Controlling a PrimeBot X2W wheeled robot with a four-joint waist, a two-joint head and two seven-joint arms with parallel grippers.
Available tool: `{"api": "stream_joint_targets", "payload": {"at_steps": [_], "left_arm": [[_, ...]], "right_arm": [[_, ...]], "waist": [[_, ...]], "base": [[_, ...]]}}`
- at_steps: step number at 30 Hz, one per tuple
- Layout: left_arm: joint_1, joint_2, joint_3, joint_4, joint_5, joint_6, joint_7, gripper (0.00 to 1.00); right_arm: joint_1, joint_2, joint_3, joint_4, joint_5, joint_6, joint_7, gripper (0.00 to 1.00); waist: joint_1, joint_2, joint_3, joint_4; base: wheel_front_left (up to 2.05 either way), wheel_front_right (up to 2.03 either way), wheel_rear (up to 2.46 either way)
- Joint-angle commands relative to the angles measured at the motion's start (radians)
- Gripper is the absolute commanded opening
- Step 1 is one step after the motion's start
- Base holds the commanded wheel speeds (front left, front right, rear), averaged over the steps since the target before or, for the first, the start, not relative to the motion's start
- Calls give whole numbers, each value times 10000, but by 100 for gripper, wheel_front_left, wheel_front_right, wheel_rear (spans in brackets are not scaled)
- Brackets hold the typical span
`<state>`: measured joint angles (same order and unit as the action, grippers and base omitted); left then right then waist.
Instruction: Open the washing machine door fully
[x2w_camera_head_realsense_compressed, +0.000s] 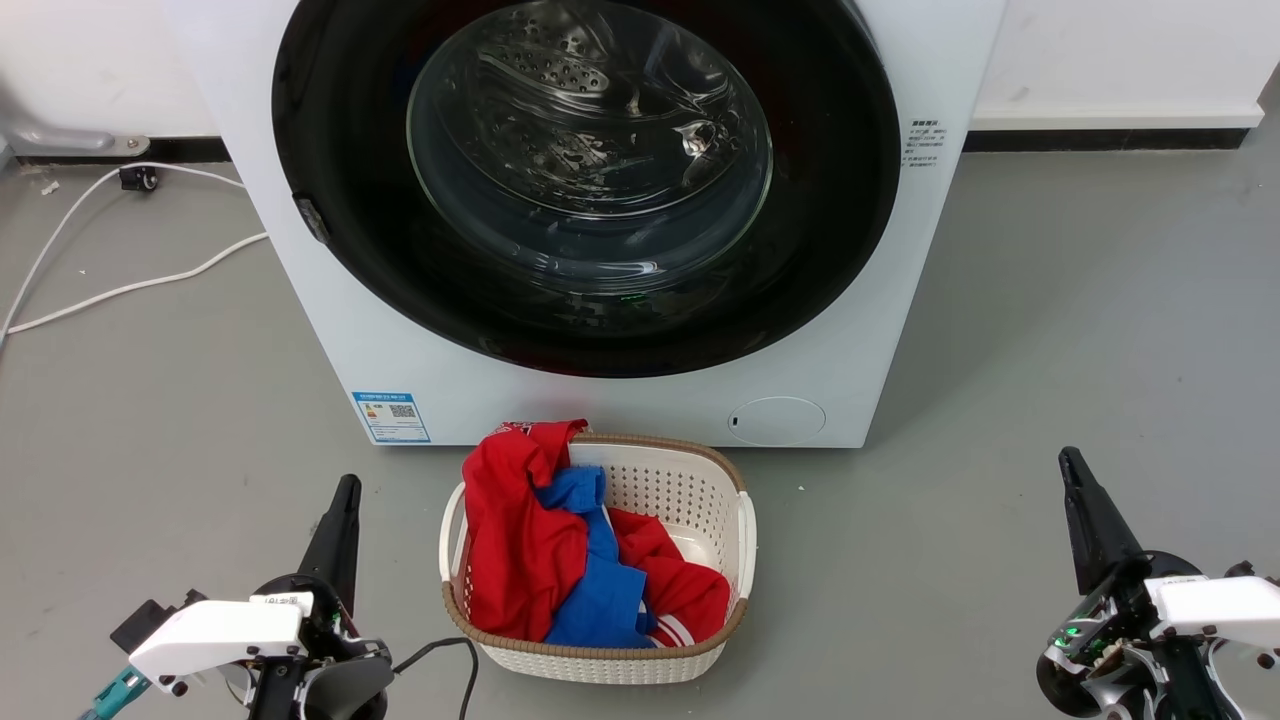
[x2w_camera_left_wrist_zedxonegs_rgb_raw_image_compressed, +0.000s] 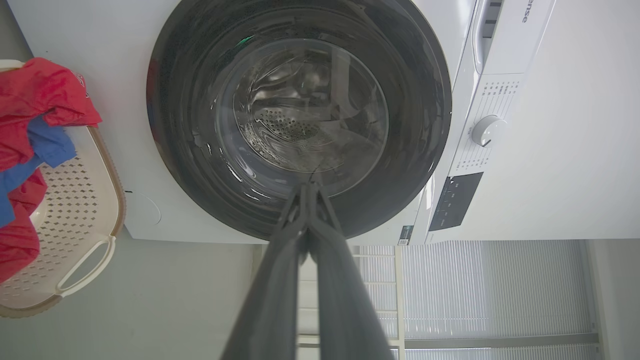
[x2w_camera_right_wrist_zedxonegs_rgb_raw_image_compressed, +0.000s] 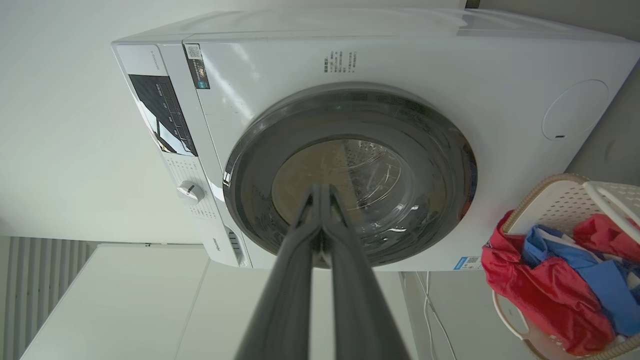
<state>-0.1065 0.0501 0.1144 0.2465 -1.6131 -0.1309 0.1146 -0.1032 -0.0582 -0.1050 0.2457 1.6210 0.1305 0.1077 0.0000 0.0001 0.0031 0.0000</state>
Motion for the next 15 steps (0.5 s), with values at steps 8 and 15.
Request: {"api": "stream_joint_targets", "payload": {"at_steps": [8, 15], "left_arm": [[-67, -5, 13, -3, 1, -20, 25, 0], [-67, -5, 13, -3, 0, -20, 25, 0]], "right_arm": [[-119, 34, -20, 10, -43, 4, 38, 0], [-120, 39, -28, 11, -44, 4, 46, 0]], "waist": [[0, -1, 0, 0], [0, -1, 0, 0]], "base": [[0, 0, 0], [0, 0, 0]]}}
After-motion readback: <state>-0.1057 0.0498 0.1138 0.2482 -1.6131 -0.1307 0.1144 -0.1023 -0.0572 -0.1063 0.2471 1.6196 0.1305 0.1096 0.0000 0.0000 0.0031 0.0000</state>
